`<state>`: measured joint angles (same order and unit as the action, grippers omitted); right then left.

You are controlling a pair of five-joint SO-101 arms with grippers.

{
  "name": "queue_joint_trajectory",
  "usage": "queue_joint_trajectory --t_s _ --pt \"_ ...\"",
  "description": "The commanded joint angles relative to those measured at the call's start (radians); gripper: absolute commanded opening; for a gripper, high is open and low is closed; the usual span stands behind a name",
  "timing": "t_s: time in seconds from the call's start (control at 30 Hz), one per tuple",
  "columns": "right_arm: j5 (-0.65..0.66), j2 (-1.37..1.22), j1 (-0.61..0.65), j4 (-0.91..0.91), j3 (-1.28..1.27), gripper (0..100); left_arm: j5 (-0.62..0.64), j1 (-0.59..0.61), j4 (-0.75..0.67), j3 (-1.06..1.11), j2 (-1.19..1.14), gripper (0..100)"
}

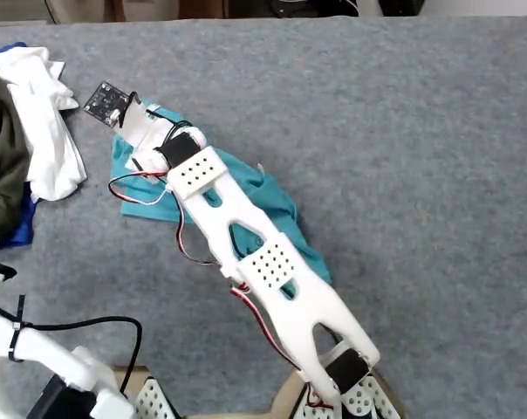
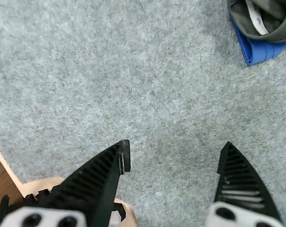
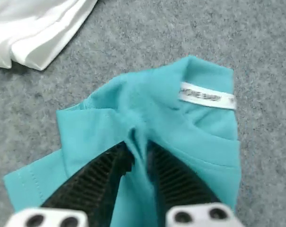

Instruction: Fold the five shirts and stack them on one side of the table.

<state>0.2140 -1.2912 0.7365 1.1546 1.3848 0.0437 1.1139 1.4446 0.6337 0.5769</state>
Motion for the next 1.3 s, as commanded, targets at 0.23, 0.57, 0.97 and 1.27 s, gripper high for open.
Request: queue_joint_trajectory --t_s 0.23,0.57,0.97,1.27 --pt "0.000 0.025 -0.033 0.068 0.153 0.5 -0.003 -0.002 -0.006 -0.009 0.030 30" --pt "-0.006 0.162 -0.090 0.244 0.283 0.5 -0.037 0.002 -0.005 -0.012 0.031 30" --pt "0.000 0.478 -0.435 0.555 0.283 0.5 -0.270 -0.009 -0.005 -0.012 0.031 30" --pt "0.064 0.582 -0.800 0.628 0.277 0.5 -0.493 -0.107 0.060 -0.012 0.031 30"
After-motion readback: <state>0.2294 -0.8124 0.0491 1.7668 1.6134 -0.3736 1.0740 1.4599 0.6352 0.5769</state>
